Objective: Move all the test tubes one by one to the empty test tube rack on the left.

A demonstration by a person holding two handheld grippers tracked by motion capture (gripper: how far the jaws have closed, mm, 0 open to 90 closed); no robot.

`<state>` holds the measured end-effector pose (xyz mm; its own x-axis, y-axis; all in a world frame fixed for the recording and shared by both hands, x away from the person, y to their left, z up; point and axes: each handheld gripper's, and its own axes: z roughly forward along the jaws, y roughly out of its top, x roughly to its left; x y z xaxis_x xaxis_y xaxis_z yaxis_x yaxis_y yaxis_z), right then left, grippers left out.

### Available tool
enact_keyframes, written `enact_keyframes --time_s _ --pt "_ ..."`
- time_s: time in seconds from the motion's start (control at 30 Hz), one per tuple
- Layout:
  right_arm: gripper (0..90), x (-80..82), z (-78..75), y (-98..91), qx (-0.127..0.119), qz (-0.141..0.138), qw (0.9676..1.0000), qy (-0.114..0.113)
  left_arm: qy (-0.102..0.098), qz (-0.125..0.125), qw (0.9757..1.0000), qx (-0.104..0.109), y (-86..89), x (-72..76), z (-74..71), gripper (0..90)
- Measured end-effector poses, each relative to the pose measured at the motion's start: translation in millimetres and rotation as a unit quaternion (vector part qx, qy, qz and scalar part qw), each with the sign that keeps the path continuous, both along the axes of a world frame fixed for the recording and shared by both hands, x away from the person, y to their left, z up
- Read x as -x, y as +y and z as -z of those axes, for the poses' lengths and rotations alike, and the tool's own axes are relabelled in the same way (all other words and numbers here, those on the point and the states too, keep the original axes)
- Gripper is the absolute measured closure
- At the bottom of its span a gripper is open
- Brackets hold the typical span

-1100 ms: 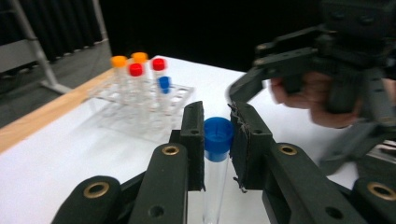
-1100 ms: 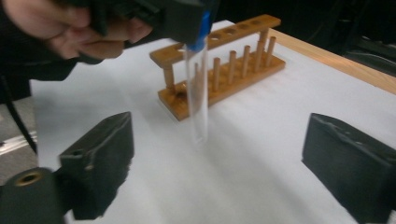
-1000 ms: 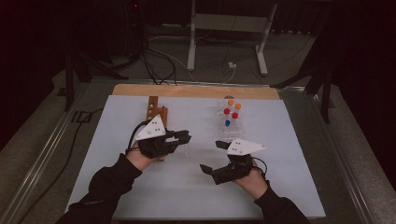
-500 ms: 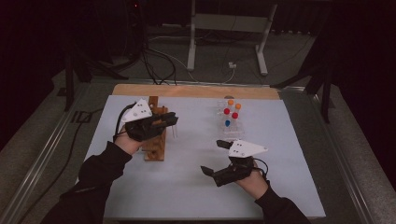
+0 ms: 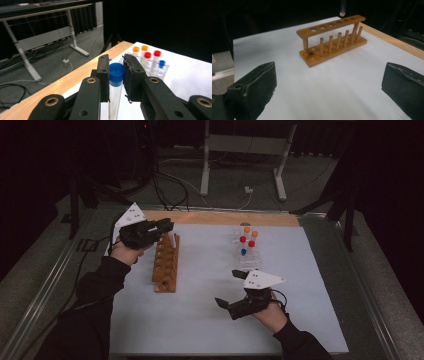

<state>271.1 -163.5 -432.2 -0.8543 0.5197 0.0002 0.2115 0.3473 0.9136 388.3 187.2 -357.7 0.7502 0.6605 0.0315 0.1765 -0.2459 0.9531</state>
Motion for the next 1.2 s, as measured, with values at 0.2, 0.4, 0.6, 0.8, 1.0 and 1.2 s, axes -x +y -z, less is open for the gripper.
enact_keyframes --time_s 0.2,0.4,0.6,0.8,1.0,1.2 --pt "0.0 -0.2 1.2 1.0 0.001 -0.004 1.0000 0.002 0.000 -0.025 0.9997 -0.004 10.1 -15.0 2.0 77.3" --pt "0.0 -0.6 1.7 0.0 0.000 -0.006 1.0000 0.001 -0.003 -0.055 0.9984 0.011 23.0 -31.2 0.5 77.3" --pt "0.0 -1.2 2.4 0.1 0.001 -0.008 1.0000 0.001 -0.001 -0.081 0.9967 0.005 28.9 -49.9 6.4 77.3" --pt "0.0 -1.4 2.6 -0.9 0.001 -0.012 0.9999 0.002 0.012 -0.099 0.9950 -0.004 30.3 -67.2 24.5 77.3" --pt "0.0 -1.8 3.0 -2.2 0.002 -0.012 0.9999 0.003 0.026 -0.109 0.9937 -0.003 30.5 -75.9 42.7 77.2" --pt "0.0 -2.6 4.2 -3.0 0.004 -0.012 0.9999 0.005 0.042 -0.109 0.9931 -0.002 27.2 -78.8 58.8 77.3"
